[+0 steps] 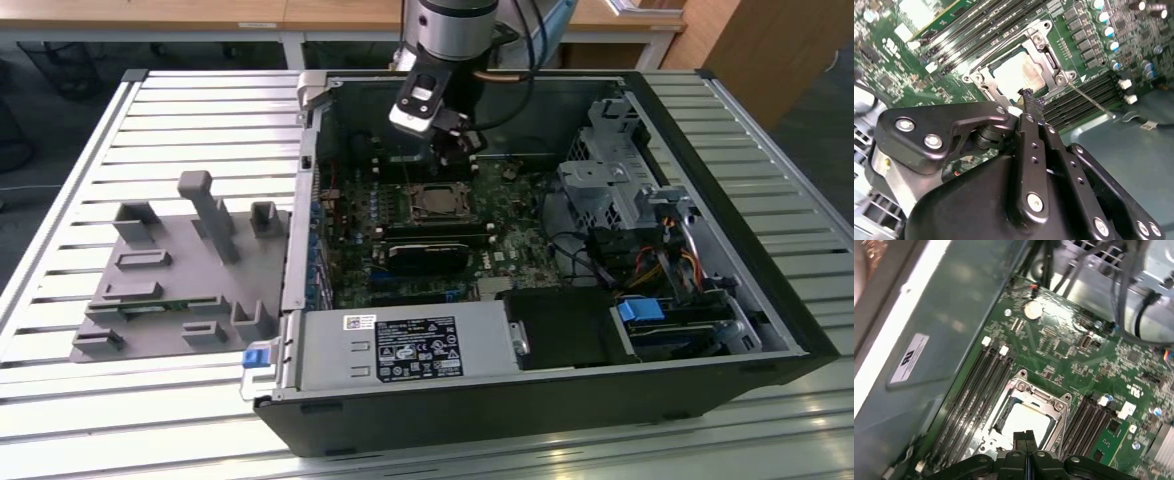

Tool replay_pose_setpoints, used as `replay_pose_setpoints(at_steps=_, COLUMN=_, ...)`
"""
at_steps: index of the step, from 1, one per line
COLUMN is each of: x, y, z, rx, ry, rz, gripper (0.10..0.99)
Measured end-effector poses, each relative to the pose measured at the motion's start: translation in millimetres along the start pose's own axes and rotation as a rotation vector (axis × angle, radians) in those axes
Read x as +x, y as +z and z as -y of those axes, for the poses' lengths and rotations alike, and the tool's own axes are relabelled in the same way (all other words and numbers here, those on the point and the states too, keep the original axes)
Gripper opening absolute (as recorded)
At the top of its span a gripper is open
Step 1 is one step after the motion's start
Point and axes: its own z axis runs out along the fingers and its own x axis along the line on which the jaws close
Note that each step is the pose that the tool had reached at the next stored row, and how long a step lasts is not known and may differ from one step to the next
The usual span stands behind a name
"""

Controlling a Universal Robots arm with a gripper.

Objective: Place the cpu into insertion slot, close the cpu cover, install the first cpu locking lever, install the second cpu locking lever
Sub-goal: 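Install the first cpu locking lever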

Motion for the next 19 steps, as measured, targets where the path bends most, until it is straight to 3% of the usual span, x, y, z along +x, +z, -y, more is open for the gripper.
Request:
replay_pose_setpoints(at_steps=9, x=0.0, y=0.0, z=0.0, rx=0.002, ry=-0.143, rz=-0.0035, gripper=0.106)
replay_pose_setpoints(at_steps=19, x=-0.1, y=0.0, z=-0.2, rx=0.003, ry=-0.252, rz=-0.0063, gripper=0.106)
